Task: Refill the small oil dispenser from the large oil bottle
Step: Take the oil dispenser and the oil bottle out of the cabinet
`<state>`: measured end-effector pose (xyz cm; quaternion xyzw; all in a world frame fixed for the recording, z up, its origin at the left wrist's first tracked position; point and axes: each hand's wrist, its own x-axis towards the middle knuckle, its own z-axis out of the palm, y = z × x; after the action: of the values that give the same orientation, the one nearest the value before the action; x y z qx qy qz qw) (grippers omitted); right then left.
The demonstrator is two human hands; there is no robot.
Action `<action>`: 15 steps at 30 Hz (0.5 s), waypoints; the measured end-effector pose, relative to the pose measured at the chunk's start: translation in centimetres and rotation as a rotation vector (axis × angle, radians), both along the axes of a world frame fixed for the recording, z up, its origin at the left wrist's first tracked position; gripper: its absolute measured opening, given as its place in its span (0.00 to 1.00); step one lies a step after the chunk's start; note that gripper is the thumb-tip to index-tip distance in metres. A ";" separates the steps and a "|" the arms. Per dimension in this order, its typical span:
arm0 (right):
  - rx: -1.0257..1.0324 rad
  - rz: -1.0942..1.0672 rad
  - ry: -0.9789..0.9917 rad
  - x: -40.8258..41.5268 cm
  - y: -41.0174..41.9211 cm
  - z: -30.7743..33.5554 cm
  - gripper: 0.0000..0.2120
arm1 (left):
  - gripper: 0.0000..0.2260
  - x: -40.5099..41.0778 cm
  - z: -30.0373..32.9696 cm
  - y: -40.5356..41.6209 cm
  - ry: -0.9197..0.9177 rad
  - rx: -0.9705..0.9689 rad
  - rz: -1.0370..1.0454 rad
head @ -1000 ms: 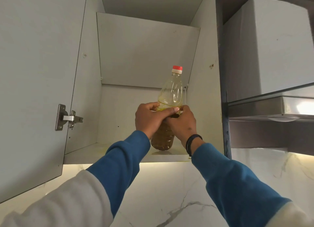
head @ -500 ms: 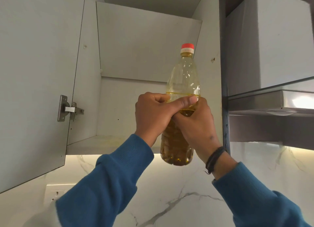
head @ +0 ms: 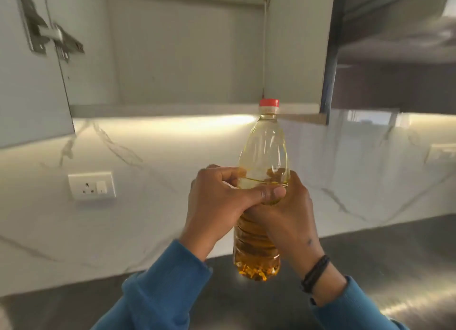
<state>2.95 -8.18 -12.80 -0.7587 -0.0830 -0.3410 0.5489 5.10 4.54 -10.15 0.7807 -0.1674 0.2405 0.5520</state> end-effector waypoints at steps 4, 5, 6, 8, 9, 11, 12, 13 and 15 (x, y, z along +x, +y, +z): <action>-0.001 -0.020 0.190 -0.6 -0.4 -6.9 0.27 | 0.35 0.2 -7.1 -0.1 0.243 0.065 -0.062; -0.007 -0.023 0.229 -0.6 -0.5 -8.3 0.27 | 0.32 0.3 -8.6 -0.1 0.303 0.066 -0.085; -0.021 -0.027 0.271 -0.6 -0.7 -9.9 0.27 | 0.28 0.2 -10.2 -0.2 0.360 0.067 -0.109; -0.037 -0.034 0.335 -0.3 -1.0 -12.9 0.28 | 0.22 0.2 -13.0 -0.5 0.442 0.054 -0.155; -0.028 -0.035 0.362 -0.1 -1.1 -14.4 0.27 | 0.21 0.3 -14.4 -0.6 0.473 0.035 -0.175; 0.000 -0.044 0.399 0.4 -1.3 -17.1 0.26 | 0.19 0.7 -17.0 -1.1 0.508 0.006 -0.189; 0.016 -0.054 0.416 0.7 -1.3 -18.4 0.25 | 0.19 1.0 -18.3 -1.3 0.526 0.000 -0.184; 0.033 -0.063 0.429 0.9 -1.3 -19.6 0.24 | 0.19 1.3 -19.6 -1.6 0.547 -0.014 -0.176; 0.062 -0.073 0.458 1.4 -1.4 -21.8 0.23 | 0.21 1.8 -22.1 -2.1 0.598 -0.053 -0.156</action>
<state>4.38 -9.60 -34.65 -0.8015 0.0816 -0.1821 0.5638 6.91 2.42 -32.23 0.7870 -0.0508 -0.0386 0.6137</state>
